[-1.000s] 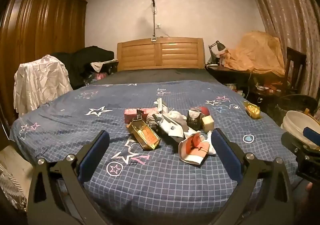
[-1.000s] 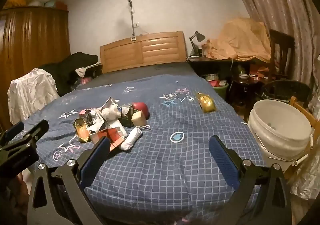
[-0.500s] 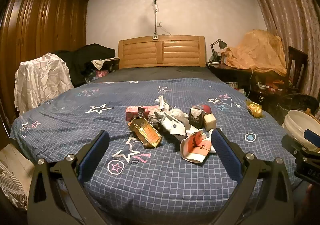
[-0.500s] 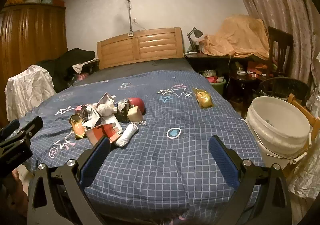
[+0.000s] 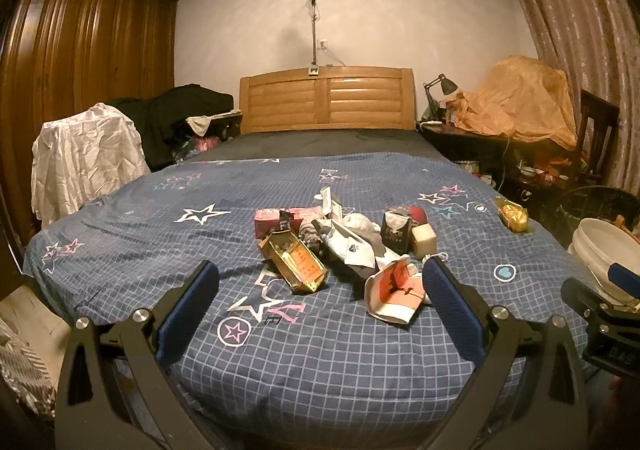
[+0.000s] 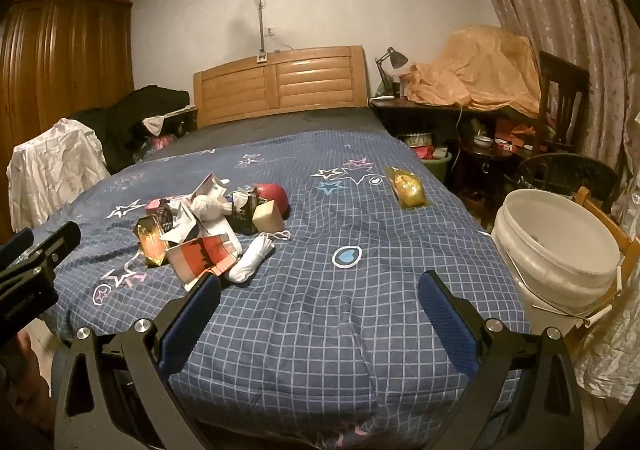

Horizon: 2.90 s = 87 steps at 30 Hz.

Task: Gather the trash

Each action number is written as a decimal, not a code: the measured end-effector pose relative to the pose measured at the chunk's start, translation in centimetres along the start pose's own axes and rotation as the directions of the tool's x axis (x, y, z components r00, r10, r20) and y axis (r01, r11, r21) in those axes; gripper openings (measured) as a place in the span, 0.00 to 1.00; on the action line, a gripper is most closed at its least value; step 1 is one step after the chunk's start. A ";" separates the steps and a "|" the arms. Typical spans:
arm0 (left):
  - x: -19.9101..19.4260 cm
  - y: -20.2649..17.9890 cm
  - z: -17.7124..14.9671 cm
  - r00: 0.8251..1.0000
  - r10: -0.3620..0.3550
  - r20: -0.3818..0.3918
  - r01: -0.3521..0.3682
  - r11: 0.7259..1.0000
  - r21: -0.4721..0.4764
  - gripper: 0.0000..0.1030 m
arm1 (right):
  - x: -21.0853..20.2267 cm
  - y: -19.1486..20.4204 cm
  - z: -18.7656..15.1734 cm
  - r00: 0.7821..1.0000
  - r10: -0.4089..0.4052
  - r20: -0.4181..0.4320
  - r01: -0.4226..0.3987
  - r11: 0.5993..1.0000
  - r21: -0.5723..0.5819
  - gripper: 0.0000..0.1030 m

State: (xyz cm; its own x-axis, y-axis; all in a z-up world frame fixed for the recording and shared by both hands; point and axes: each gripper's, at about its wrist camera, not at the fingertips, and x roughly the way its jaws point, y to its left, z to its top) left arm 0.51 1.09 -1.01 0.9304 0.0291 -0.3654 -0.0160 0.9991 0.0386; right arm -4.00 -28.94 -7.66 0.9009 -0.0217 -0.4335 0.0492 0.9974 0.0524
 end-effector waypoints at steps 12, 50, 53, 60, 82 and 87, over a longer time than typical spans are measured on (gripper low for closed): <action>0.0 0.0 0.1 1.000 0.003 -0.004 -0.003 1.000 0.000 0.95 | 0.1 0.1 -0.1 1.000 -0.002 -0.006 0.002 1.000 0.003 0.95; 0.2 0.6 0.1 0.999 0.029 -0.031 -0.029 1.000 -0.010 0.95 | 0.6 0.0 -0.4 1.000 -0.001 -0.029 0.001 1.000 0.004 0.95; 0.5 0.9 0.2 0.998 0.039 -0.044 -0.040 0.999 -0.022 0.95 | 0.9 0.1 -0.4 0.999 0.004 -0.038 -0.004 1.000 0.003 0.95; 1.9 2.3 0.0 0.993 0.080 -0.084 -0.087 0.994 -0.073 0.95 | 2.2 0.6 -0.6 0.996 0.055 -0.068 -0.056 0.998 -0.003 0.95; 8.3 11.1 -3.4 0.933 0.232 -0.277 -0.294 0.933 -0.207 0.95 | 12.7 15.0 -0.4 0.941 0.282 -0.185 -0.321 0.919 -0.229 0.65; 9.5 12.1 -4.3 0.921 0.229 -0.316 -0.304 0.929 -0.213 0.95 | 15.8 18.8 -2.0 0.969 0.162 -0.189 -0.217 0.922 -0.320 0.63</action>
State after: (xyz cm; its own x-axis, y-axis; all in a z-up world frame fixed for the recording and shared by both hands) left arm 7.60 13.62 -8.07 0.7373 0.2651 -0.6214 -0.3756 0.9254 -0.0509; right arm 10.31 -10.37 -15.33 0.7993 0.1538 -0.5810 -0.2878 0.9466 -0.1453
